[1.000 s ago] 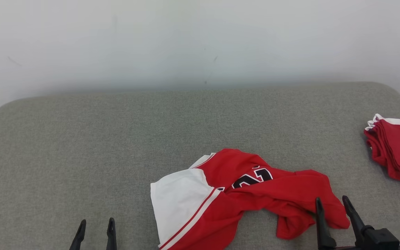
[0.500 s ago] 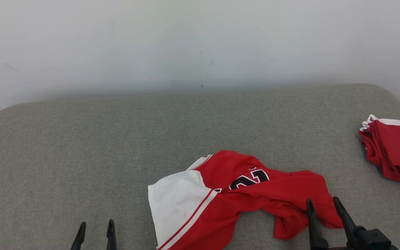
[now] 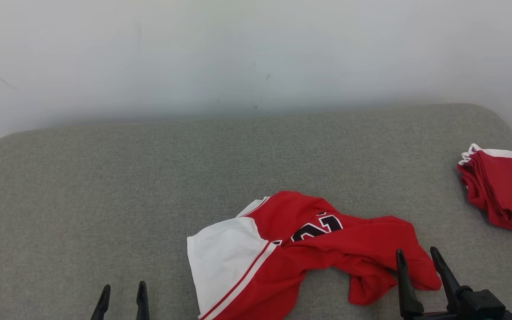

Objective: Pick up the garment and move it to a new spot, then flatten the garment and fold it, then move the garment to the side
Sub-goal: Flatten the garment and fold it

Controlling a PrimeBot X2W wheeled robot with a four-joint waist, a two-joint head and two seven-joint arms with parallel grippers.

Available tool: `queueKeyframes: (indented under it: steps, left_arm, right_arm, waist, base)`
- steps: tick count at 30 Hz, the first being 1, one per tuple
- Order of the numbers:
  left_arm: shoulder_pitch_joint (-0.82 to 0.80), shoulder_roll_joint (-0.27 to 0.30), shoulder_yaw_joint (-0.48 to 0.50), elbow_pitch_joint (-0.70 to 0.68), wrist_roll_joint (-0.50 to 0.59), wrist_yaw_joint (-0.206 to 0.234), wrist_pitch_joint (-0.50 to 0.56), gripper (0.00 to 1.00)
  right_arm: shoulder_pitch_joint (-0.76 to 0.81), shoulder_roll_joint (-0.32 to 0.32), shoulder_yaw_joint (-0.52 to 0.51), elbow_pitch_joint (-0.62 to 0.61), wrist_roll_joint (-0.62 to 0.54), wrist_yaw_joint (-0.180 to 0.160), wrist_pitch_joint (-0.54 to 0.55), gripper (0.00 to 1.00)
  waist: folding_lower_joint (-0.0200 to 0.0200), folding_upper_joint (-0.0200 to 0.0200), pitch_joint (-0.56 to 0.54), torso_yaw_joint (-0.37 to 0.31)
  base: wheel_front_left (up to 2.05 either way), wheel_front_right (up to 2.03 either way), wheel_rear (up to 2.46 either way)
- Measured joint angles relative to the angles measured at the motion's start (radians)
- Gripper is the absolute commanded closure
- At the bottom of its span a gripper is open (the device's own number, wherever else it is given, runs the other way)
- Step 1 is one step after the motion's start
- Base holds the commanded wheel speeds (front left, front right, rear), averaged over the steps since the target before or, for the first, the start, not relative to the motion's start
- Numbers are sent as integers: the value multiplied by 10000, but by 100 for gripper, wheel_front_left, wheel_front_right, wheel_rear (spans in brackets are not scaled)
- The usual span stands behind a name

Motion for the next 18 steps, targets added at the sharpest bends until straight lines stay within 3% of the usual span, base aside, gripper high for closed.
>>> queueKeyframes:
  steps: [7,12,18]
  left_arm:
    - [-158,2,-56,102,-623,-86,0,0]
    - [-1028,52,-318,1101,-1473,-184,104,0]
    - [-2934,295,-723,2872,-2075,-267,1837,0]
  right_arm:
    - [-191,-4,130,-305,-217,0,190,0]
    - [-402,-2,136,-731,-610,0,729,0]
    - [-527,-4,10,-1097,-686,0,932,0]
  waist:
    - [0,0,57,-25]
    - [0,1,113,-63]
    - [1,1,335,-192]
  base:
    - [0,0,0]
    - [0,0,0]
    - [0,0,0]
